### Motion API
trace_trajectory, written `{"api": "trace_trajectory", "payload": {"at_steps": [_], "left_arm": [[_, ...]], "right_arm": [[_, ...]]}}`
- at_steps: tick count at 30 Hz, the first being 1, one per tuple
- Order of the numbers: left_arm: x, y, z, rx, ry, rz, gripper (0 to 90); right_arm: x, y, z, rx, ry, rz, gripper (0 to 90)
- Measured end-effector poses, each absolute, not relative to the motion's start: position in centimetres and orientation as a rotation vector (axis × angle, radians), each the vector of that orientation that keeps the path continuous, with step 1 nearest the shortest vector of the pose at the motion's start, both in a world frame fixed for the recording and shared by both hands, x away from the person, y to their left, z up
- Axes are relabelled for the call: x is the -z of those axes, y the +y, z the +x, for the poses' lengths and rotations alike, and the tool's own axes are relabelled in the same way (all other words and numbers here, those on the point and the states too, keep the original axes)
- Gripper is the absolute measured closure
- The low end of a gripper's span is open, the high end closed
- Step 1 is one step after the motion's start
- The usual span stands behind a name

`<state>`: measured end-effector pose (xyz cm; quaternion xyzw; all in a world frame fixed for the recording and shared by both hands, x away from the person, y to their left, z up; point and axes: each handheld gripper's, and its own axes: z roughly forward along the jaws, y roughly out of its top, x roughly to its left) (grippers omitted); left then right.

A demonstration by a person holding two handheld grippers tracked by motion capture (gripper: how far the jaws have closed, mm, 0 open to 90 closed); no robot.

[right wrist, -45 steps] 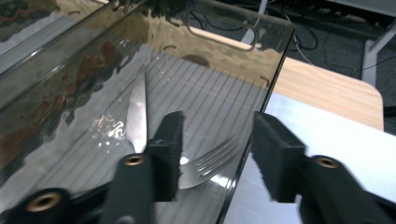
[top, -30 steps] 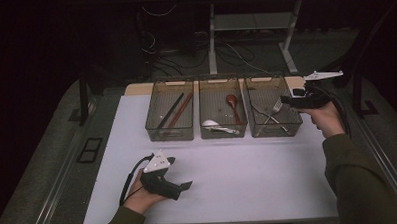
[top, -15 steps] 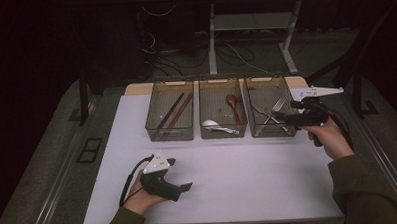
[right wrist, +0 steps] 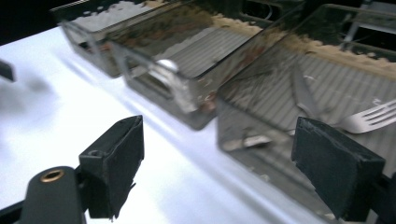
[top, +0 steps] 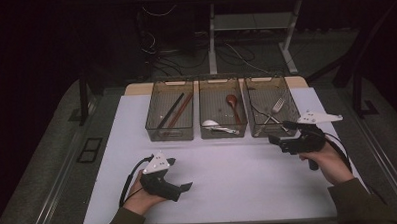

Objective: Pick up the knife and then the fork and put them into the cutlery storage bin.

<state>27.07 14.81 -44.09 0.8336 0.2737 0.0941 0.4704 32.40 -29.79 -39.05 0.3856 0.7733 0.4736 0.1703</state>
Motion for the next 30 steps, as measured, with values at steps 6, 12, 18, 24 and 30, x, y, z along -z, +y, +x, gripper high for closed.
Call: {"api": "trace_trajectory", "payload": {"at_steps": [6, 12, 18, 24, 30], "left_arm": [[44.1, 14.7, 27.0, -0.223, 0.662, 2.047, 0.0], [44.1, 14.8, 27.0, -0.222, 0.658, 2.047, 0.0], [44.2, 14.8, 27.0, -0.221, 0.654, 2.050, 0.0], [44.1, 14.8, 27.0, -0.222, 0.653, 2.050, 0.0], [44.2, 14.8, 27.0, -0.220, 0.655, 2.051, 0.0]], "right_arm": [[40.6, -29.4, 30.4, -1.358, 2.216, 1.084, 16.9], [42.0, -29.5, 29.2, -1.363, 2.269, 1.066, 16.9], [42.9, -29.8, 28.2, -1.396, 2.282, 1.068, 16.9], [43.8, -30.2, 27.3, -1.375, 2.308, 1.063, 16.9], [44.6, -30.4, 26.8, -1.346, 2.331, 1.063, 16.9]]}}
